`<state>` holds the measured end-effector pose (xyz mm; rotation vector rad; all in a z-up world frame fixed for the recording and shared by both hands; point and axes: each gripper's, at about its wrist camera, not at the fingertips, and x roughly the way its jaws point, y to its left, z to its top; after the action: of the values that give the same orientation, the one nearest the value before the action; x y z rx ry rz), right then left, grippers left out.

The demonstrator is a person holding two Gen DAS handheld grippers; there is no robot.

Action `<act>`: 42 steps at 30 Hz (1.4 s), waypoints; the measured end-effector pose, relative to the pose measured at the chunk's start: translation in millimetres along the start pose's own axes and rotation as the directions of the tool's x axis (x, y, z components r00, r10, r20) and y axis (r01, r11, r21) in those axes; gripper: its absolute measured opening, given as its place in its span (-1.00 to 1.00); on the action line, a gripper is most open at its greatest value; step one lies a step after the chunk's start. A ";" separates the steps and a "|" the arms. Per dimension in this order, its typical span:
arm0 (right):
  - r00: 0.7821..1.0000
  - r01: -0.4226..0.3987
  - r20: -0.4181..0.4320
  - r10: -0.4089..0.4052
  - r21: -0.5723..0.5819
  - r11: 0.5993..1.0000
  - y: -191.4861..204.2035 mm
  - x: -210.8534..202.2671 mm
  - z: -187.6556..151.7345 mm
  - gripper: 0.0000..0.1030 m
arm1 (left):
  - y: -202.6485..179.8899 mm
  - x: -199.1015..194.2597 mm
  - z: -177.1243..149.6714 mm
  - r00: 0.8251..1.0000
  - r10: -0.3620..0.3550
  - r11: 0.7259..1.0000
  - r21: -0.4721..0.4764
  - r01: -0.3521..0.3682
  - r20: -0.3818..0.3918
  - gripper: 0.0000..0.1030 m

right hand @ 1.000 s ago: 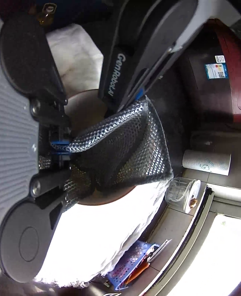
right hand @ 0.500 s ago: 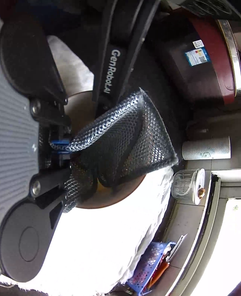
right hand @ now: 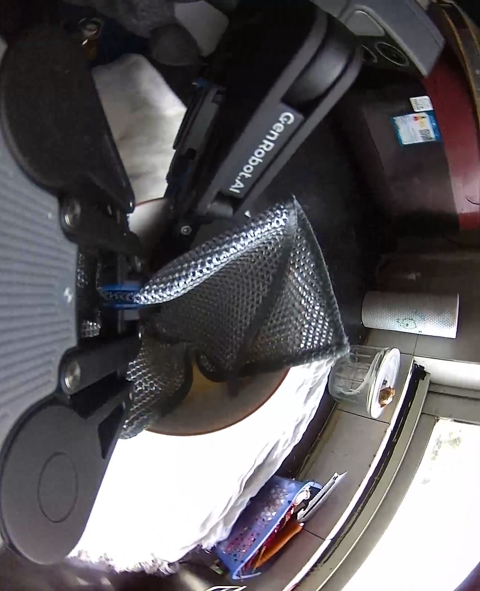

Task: Clean bowl
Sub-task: 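Rotate the bowl with the left gripper while the right gripper scrubs inside it, then scrub the bowl interior with the mesh cloth in the right gripper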

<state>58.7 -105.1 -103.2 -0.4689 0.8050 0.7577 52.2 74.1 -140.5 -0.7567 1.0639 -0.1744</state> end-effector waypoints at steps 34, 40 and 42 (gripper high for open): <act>0.988 -0.151 0.069 0.136 0.310 0.939 -3.2 7.9 -19.4 -0.92 | -34.5 -11.3 -7.5 0.969 0.232 0.907 0.343 -0.246 0.085 -0.73; 0.997 -0.073 0.032 0.071 0.081 0.994 16.3 4.4 -14.6 -0.86 | -90.1 -6.5 -25.3 0.889 0.332 0.512 0.732 -0.451 0.315 -0.70; 0.999 -0.045 0.018 0.045 0.003 0.999 20.7 2.3 -13.5 -0.91 | -88.2 -8.4 -23.9 0.899 0.321 0.529 0.731 -0.431 0.298 -0.89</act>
<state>37.8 -99.2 -115.3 -0.4410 0.8021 0.8009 47.4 1.5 -84.6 0.2880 0.8748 -0.1930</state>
